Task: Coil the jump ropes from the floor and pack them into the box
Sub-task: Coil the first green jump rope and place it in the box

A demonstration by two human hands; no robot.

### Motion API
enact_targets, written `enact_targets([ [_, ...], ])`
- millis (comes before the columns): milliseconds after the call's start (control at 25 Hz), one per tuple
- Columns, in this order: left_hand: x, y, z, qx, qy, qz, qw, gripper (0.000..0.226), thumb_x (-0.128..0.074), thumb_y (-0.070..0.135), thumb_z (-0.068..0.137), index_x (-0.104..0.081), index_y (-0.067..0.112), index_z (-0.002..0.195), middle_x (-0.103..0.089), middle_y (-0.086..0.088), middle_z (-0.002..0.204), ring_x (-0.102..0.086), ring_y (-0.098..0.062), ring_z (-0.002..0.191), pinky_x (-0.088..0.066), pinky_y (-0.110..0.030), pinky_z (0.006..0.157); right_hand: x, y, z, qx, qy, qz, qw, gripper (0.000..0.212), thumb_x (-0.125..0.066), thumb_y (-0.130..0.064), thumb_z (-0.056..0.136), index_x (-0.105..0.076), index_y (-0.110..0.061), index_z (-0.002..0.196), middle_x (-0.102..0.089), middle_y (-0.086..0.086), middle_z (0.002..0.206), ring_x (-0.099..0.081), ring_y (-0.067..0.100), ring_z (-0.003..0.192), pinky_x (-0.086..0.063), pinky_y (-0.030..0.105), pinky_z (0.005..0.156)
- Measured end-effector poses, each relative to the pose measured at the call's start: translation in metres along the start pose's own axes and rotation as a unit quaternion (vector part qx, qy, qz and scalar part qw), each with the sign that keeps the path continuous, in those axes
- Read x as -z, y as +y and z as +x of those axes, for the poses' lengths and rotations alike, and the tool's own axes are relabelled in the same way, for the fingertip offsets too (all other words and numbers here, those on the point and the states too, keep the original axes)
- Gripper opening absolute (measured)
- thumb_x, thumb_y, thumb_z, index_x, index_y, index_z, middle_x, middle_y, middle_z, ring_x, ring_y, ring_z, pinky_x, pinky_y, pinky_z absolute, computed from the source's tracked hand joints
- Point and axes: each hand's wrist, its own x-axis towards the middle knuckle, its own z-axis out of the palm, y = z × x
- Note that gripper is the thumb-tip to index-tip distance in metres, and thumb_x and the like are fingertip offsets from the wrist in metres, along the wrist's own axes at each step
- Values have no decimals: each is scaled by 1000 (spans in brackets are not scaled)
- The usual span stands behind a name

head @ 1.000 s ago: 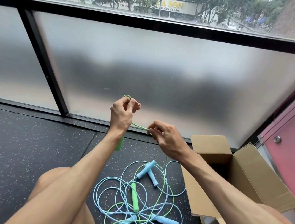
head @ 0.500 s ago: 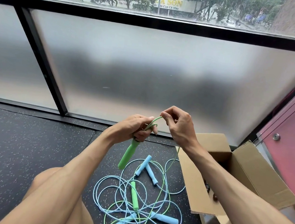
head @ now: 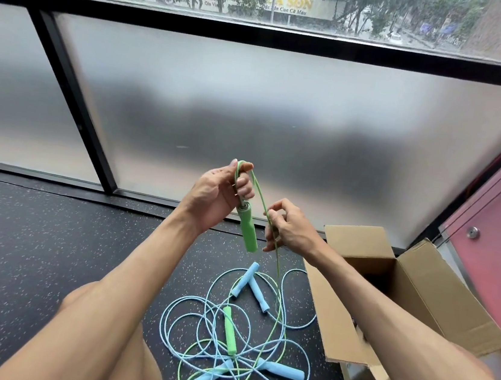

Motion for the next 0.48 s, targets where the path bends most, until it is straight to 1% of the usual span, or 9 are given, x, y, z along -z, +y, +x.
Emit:
enact_targets([
  [120, 6, 3, 3, -68, 81, 9, 994, 28, -40, 17, 105, -61, -2, 102, -64, -9, 73, -64, -23, 68, -54, -33, 73, -3, 0, -5, -60, -41, -8, 997, 14, -39, -15, 106, -40, -3, 113, -60, 19, 72, -59, 33, 58, -58, 50, 60],
  [200, 12, 3, 5, -108, 126, 26, 986, 27, -42, 15, 105, -61, -3, 101, -72, -14, 79, -71, -30, 76, -58, -37, 77, -5, 0, -6, -76, -60, -24, 995, 15, -44, -16, 104, -41, -3, 111, -63, 24, 77, -63, 35, 62, -60, 51, 64],
  [320, 18, 0, 8, -179, 198, 87, 960, 28, -42, 16, 106, -60, -4, 100, -73, -22, 85, -73, -38, 82, -59, -43, 79, -8, 3, -6, -80, -79, -48, 992, 14, -54, -11, 100, -45, -2, 106, -66, 27, 82, -67, 38, 68, -60, 54, 69],
  [400, 20, -3, 9, -223, 248, 138, 933, 29, -42, 17, 106, -59, -5, 98, -72, -27, 86, -73, -40, 82, -60, -44, 78, -9, 5, -7, -80, -91, -61, 991, 14, -59, -8, 97, -49, -1, 103, -68, 25, 81, -68, 37, 68, -60, 55, 71],
  [480, 21, -3, 11, -249, 279, 172, 911, 30, -42, 18, 106, -59, -6, 99, -72, -27, 86, -74, -38, 81, -60, -42, 76, -10, 5, -8, -76, -99, -75, 989, 15, -64, -7, 94, -51, -1, 99, -69, 22, 79, -68, 34, 66, -60, 55, 70],
])
